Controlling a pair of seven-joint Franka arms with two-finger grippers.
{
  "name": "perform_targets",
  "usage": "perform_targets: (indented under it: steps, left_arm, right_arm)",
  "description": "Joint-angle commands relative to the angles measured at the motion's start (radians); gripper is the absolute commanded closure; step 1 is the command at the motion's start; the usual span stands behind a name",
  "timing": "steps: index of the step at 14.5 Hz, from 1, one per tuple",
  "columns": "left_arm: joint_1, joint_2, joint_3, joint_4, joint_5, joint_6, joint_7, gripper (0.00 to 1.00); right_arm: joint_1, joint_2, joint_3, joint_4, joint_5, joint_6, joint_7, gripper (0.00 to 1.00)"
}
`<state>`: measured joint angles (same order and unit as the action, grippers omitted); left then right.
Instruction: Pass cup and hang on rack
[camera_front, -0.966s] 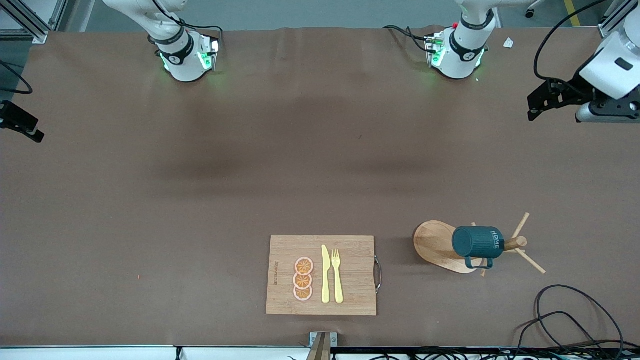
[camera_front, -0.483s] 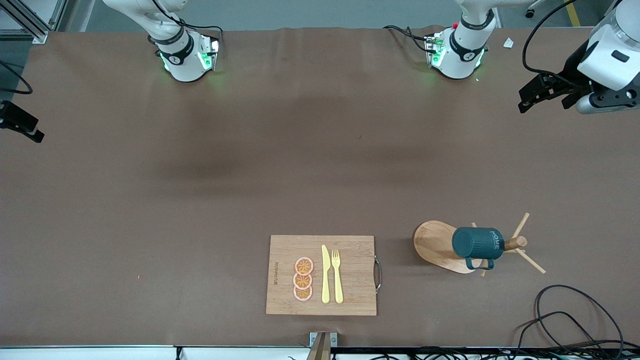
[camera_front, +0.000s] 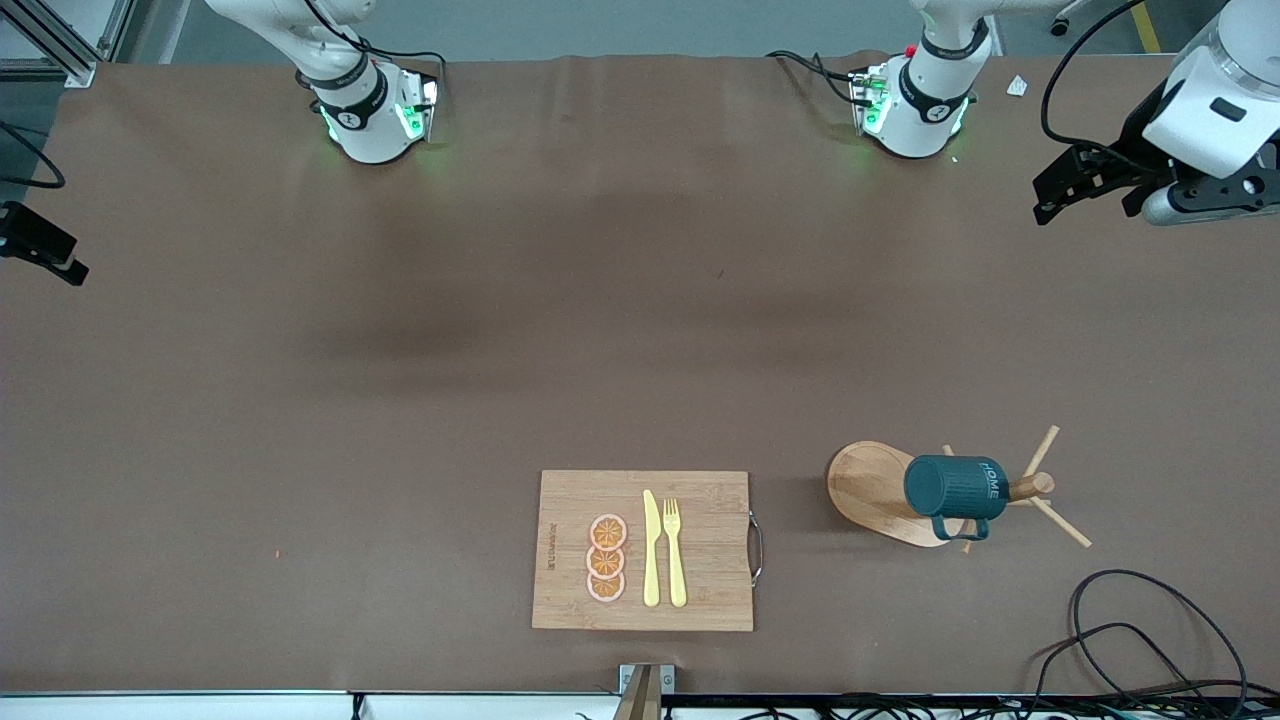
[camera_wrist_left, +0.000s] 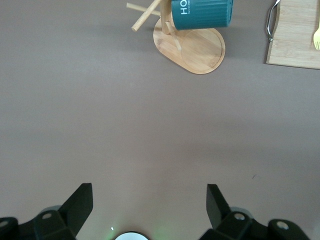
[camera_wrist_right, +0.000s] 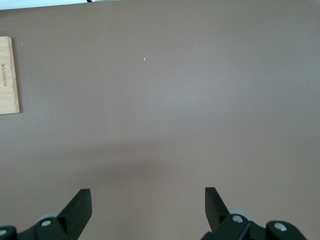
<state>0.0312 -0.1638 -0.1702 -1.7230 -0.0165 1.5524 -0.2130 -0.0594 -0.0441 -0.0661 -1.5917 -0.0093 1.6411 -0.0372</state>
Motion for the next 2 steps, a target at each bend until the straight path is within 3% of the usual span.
perform_targets:
  steps: [1, 2]
  left_arm:
    - [0.001, -0.013, -0.003, 0.01, 0.029, -0.023, 0.061, 0.0]
    - [0.001, -0.011, -0.003, 0.011, 0.029, -0.023, 0.066, 0.0]
  right_arm:
    - [-0.017, -0.008, 0.011, -0.001, 0.002, 0.002, -0.015, 0.0]
    - [-0.017, -0.008, 0.011, -0.001, 0.002, 0.002, -0.015, 0.0]
